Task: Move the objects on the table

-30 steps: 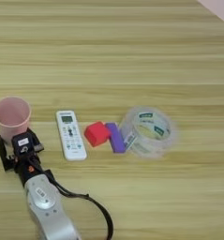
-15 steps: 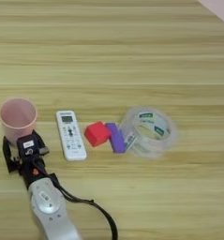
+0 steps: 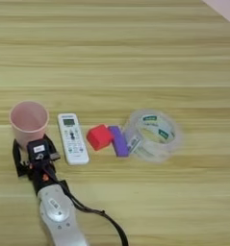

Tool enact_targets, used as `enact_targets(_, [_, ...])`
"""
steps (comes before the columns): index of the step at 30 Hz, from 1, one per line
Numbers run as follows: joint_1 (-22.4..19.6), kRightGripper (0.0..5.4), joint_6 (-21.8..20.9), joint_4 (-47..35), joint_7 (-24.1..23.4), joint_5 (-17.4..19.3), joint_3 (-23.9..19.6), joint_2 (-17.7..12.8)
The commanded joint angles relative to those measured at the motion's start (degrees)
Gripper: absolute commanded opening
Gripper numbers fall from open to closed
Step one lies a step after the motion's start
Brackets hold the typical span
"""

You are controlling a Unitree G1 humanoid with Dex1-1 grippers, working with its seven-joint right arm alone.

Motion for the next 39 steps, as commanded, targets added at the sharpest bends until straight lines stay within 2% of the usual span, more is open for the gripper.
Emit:
enact_targets(1, [0.7, 3.67, 1.2, 0.1, -0.4, -0.4, -2.1, -1.0])
enact_targets(14, [0.9, 3.67, 1.3, 0.6, 0.0, -0.5, -2.3, -0.7])
enact_targets(15, [0.9, 3.96, 1.3, 0.6, 0.0, -0.5, -2.3, -0.7])
enact_targets(20, [0.8, 4.65, 1.3, 0.6, 0.0, -0.6, -2.3, -0.7])
enact_targets(26, [1.1, 5.31, 1.6, -0.5, -0.1, -0.7, -2.4, -0.8])
enact_targets(39, [2.2, 5.36, 3.5, -5.7, 0.4, -0.6, -2.8, -1.0])
